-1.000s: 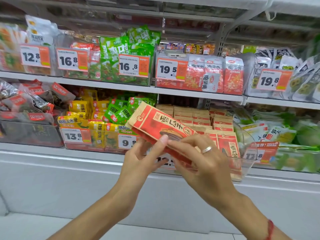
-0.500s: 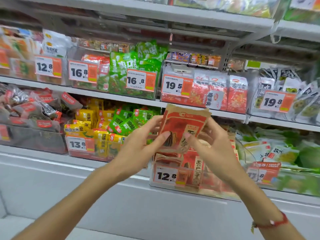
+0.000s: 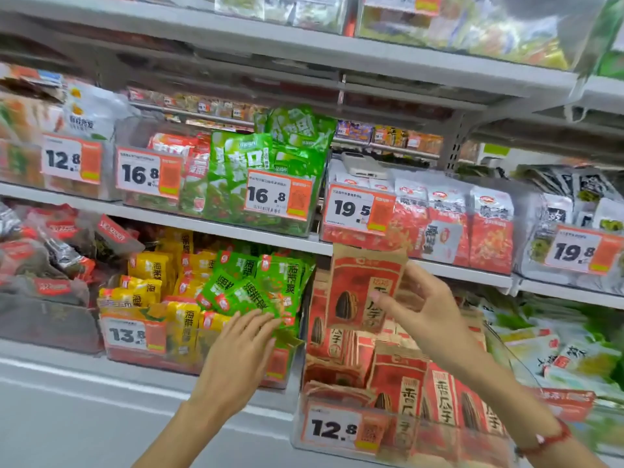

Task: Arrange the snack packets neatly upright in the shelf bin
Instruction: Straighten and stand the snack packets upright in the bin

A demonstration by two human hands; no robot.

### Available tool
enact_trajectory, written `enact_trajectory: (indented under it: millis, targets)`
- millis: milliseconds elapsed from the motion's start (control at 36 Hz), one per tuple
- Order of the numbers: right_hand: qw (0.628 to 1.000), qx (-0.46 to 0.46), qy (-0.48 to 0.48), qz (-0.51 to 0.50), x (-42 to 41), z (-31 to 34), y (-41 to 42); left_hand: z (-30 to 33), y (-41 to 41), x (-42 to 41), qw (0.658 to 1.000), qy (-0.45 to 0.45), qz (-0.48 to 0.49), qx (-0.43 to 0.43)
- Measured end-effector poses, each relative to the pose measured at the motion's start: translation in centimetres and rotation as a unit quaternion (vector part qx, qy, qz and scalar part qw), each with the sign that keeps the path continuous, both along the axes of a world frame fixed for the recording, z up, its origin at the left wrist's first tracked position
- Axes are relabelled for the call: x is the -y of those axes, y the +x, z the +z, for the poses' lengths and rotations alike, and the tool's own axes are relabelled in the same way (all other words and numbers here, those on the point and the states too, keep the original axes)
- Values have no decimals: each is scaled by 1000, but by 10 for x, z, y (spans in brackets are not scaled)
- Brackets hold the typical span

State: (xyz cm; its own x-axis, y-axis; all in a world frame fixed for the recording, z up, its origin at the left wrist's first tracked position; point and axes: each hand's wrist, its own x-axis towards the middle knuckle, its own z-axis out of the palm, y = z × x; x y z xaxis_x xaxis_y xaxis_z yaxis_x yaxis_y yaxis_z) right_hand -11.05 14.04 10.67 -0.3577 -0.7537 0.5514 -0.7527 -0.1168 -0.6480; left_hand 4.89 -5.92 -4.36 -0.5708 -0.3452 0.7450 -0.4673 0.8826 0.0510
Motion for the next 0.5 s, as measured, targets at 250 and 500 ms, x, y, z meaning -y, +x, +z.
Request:
enact_trajectory:
  millis: [250, 500]
  targets:
    - [985, 24, 149, 80, 29, -15, -12, 1, -21, 0, 996, 37, -5, -85]
    - [980, -86, 172, 52, 38, -8, -15, -2, -21, 1, 995, 63, -9, -71]
